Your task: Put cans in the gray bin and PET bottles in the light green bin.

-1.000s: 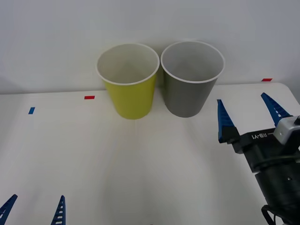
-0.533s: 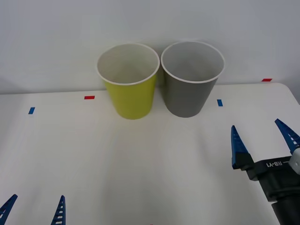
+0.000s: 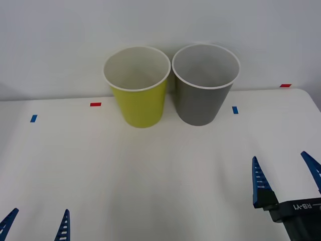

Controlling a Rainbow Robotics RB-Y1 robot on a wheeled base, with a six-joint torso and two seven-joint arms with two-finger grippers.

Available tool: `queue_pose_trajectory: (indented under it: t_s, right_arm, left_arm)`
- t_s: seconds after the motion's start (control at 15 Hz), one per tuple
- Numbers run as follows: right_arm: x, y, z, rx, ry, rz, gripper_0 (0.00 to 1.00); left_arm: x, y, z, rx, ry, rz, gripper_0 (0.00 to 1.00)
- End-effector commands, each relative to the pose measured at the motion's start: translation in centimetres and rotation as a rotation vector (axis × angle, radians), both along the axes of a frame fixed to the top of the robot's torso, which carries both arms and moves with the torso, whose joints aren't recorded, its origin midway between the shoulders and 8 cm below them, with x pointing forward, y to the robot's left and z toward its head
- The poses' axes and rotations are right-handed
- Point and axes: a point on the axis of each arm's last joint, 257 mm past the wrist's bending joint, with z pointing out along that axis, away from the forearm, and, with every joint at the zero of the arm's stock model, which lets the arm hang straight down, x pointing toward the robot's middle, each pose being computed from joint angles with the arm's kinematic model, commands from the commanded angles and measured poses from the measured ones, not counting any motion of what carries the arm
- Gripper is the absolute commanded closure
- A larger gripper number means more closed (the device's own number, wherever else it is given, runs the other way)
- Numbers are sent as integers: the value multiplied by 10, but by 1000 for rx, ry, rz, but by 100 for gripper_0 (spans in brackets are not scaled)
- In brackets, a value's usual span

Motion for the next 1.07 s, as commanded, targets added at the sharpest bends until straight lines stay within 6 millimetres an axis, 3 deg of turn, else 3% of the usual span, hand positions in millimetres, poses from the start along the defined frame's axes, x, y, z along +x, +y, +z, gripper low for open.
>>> queue_pose_trajectory:
  t_s: [0.07,0.2,0.47,0.73,1.07]
  right_arm:
    - [-29,5,-22,39,23,0,0]
    - [-44,3,-31,7,39,-29,0]
    - [-70,18,-51,36,97,1,0]
    - [-77,27,-63,38,130,38,0]
    - [-78,29,-64,37,136,48,0]
  left_arm:
    - [0,0,0,0,0,0,0]
    - [0,0,0,0,0,0,0]
    - [0,0,0,0,0,0,0]
    - [0,0,0,0,0,0,0]
    - [0,0,0,0,0,0,0]
